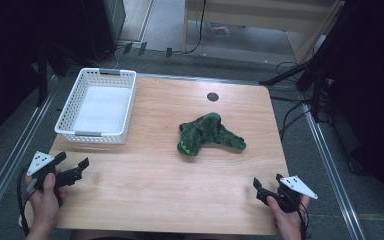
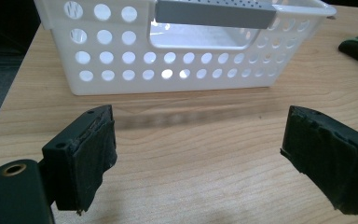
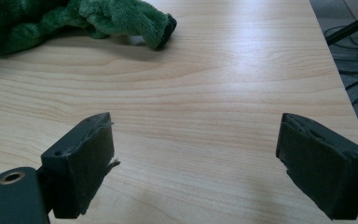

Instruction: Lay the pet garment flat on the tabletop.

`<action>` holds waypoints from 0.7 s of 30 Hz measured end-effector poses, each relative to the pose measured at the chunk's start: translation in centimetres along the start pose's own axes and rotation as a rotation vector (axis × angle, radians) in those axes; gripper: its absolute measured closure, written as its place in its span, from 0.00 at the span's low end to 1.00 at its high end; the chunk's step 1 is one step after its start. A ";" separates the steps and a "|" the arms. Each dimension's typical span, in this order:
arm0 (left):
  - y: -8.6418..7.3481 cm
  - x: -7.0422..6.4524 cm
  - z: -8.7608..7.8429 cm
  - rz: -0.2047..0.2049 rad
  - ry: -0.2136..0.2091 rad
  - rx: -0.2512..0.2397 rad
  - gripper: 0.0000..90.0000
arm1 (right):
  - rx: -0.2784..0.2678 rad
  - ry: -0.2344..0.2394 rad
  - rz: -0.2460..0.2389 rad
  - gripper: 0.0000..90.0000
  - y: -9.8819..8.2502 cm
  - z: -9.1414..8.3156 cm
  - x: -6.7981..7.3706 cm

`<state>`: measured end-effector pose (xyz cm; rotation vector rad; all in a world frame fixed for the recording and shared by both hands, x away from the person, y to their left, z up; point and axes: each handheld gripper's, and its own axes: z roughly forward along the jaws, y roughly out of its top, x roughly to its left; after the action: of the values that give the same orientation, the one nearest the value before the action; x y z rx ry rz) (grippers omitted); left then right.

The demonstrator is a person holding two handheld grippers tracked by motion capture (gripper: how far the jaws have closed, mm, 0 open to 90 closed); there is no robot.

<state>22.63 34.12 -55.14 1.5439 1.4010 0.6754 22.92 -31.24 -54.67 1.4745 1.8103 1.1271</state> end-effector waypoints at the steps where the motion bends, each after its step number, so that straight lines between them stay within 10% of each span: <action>1: 0.0 0.0 0.0 -0.002 -0.001 0.001 0.11 | 0.000 0.001 -0.006 0.13 0.0 0.0 0.0; 7: 0.0 0.0 0.0 -0.001 -0.006 0.006 0.11 | -0.030 0.083 0.058 0.14 0.9 -0.2 0.5; 21: 0.0 -0.1 0.1 0.004 -0.001 0.004 0.15 | -0.051 0.147 -0.185 0.11 7.3 3.3 9.8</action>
<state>22.72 34.01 -55.14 1.5507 1.3998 0.6745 26.84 -20.60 -49.12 1.1952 1.9568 1.2047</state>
